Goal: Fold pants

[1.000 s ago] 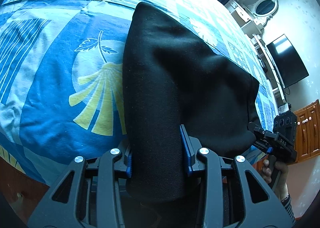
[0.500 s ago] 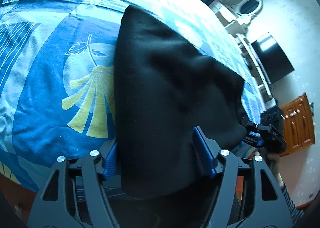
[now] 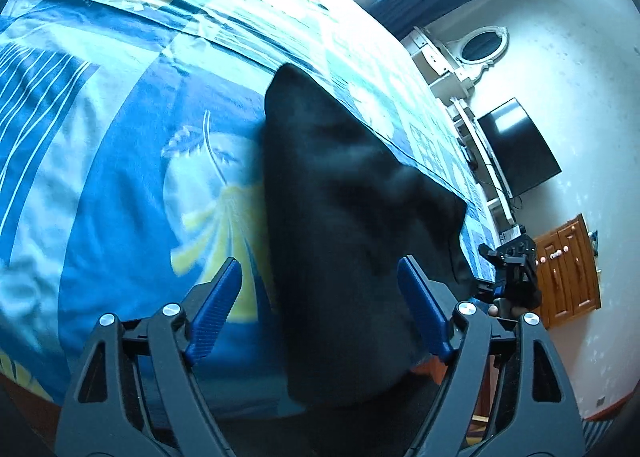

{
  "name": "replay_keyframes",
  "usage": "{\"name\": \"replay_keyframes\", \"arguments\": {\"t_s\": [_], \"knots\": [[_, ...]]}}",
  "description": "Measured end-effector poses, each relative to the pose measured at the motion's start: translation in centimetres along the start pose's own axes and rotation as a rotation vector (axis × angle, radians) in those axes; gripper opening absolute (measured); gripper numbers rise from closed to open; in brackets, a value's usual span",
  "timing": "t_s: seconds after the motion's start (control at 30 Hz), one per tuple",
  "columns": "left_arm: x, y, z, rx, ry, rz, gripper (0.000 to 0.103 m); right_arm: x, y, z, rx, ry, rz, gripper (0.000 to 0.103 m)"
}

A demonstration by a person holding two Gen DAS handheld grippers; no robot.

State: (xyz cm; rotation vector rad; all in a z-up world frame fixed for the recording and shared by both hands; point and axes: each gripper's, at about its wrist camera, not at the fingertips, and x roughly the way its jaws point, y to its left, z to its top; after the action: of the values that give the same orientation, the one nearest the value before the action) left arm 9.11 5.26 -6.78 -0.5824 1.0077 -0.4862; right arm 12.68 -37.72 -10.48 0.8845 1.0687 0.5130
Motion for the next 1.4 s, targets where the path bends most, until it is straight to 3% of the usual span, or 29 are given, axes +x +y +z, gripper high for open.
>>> {"name": "replay_keyframes", "arguments": {"t_s": [0.2, 0.43, 0.5, 0.53, 0.57, 0.7, 0.87, 1.27, 1.4], "knots": [[3.0, 0.1, 3.8, 0.034, 0.023, 0.052, 0.080, 2.7, 0.1, 3.1, 0.032, -0.010, 0.021, 0.079], [5.2, 0.9, 6.5, 0.012, 0.048, 0.033, 0.080, 5.4, 0.6, 4.4, 0.013, 0.038, 0.042, 0.079], [5.9, 1.3, 6.8, -0.006, 0.068, 0.017, 0.073, 6.2, 1.2, 4.2, -0.044, 0.063, 0.013, 0.074], [6.6, 1.5, 6.8, -0.009, 0.091, 0.030, 0.059, 6.4, 1.2, 4.1, -0.063, 0.069, -0.006, 0.068], [7.0, 1.6, 6.8, -0.009, 0.109, 0.030, 0.049, 6.8, 1.2, 3.9, -0.069, 0.079, -0.025, 0.055], [7.2, 0.5, 6.5, 0.043, 0.086, 0.064, 0.037, 6.8, 0.5, 3.9, -0.053, 0.069, -0.004, 0.043], [7.2, -1.6, 6.1, 0.158, 0.055, 0.167, 0.031, 6.2, 0.4, 3.7, -0.059, 0.053, 0.006, 0.040], [7.4, -3.2, 8.0, 0.251, 0.010, 0.287, 0.024, 6.3, 1.5, 5.1, -0.084, 0.006, 0.027, 0.035], [7.7, -3.0, 9.4, 0.240, -0.004, 0.304, 0.024, 7.1, 2.1, 6.8, -0.090, -0.008, 0.035, 0.034]]}}
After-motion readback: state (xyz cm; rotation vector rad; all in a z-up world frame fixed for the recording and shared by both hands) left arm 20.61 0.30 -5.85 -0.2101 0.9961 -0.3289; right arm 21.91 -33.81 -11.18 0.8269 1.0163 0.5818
